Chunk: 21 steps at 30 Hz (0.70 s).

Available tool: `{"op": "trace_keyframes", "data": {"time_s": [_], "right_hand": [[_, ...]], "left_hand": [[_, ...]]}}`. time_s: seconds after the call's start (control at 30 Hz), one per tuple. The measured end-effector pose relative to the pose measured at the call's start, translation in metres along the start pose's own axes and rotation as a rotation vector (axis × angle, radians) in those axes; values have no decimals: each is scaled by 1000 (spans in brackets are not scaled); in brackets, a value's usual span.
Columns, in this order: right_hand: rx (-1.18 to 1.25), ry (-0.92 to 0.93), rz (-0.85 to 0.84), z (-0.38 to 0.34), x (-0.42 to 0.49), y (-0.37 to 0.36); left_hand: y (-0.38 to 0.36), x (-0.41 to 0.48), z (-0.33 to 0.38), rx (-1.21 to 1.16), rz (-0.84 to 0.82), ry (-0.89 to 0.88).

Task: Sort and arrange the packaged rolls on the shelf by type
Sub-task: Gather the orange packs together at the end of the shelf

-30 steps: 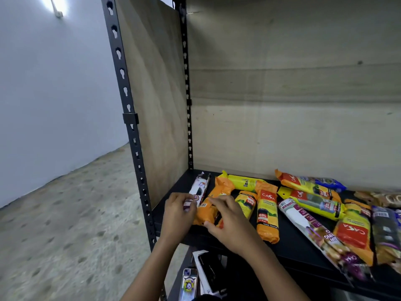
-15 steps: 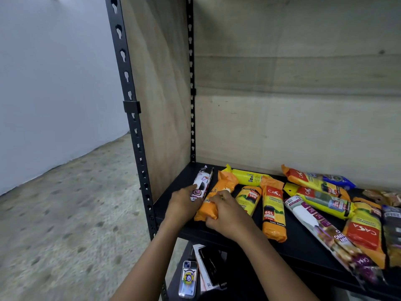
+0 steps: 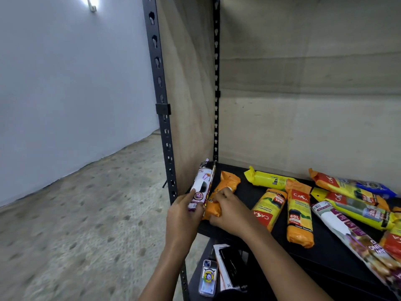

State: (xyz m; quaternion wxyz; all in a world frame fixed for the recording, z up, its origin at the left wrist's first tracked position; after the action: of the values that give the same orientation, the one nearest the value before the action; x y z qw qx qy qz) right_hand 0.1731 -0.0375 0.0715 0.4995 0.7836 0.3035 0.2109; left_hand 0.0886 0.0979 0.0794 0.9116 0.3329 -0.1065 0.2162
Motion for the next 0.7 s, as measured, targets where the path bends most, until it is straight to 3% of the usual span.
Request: {"op": "trace_keyframes", "data": {"time_s": [0.23,0.43,0.7], "right_hand": [[138,48,-10,-16,18,-12],[211,45,-153,-7,12,1],[187,-158,110,63,-79,75]], "left_hand": [[18,-13,0,-40,40,-8],[15,-11,0,-74,7,16],[-34,-12,42,-163,-57,-80]]}}
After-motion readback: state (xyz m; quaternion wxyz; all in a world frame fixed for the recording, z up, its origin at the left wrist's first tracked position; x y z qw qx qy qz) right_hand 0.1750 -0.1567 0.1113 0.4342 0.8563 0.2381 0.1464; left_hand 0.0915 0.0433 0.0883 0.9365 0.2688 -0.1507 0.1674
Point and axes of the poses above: each hand's wrist, its own x-axis towards the middle knuckle, its own y-axis out of the back of the hand, z = x × y, the point moved 8 cm from there along x, towards the middle knuckle, and after that the axes turned 14 degrees about -z, right-handed, at the moved point
